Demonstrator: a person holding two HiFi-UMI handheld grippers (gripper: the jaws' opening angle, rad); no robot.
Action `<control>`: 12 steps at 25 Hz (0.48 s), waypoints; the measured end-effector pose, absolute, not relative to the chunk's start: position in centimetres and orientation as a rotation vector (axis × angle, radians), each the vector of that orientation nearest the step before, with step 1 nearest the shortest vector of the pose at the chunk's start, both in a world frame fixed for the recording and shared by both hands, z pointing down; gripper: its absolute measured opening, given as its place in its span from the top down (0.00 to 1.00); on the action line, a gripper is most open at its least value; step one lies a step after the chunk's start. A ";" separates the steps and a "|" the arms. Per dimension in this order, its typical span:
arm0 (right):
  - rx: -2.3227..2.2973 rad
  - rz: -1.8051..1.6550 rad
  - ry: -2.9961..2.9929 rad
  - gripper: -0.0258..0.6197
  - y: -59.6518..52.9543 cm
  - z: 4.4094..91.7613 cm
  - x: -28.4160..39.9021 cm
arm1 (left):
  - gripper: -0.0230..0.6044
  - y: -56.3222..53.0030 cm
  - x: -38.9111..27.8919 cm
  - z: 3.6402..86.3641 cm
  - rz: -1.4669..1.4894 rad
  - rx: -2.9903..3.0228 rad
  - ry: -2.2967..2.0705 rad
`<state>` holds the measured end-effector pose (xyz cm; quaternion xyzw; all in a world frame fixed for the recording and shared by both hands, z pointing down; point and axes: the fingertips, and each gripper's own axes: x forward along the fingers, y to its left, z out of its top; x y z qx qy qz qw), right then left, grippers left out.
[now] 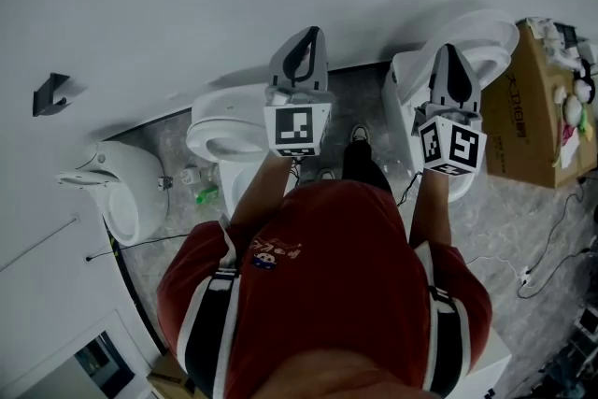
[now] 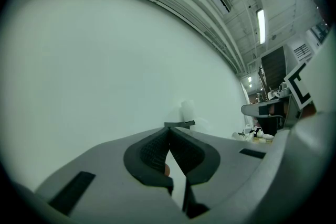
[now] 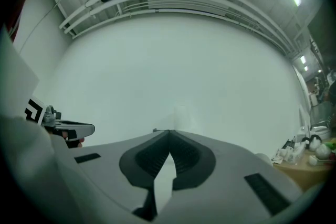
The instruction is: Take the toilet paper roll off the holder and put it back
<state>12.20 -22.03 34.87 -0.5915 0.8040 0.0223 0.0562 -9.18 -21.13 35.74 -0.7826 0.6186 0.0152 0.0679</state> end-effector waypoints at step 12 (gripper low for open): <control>-1.825 0.066 2.420 0.94 -21.9 35.0 13.6 | 0.93 -21.1 -8.1 35.2 0.046 -2.356 1.835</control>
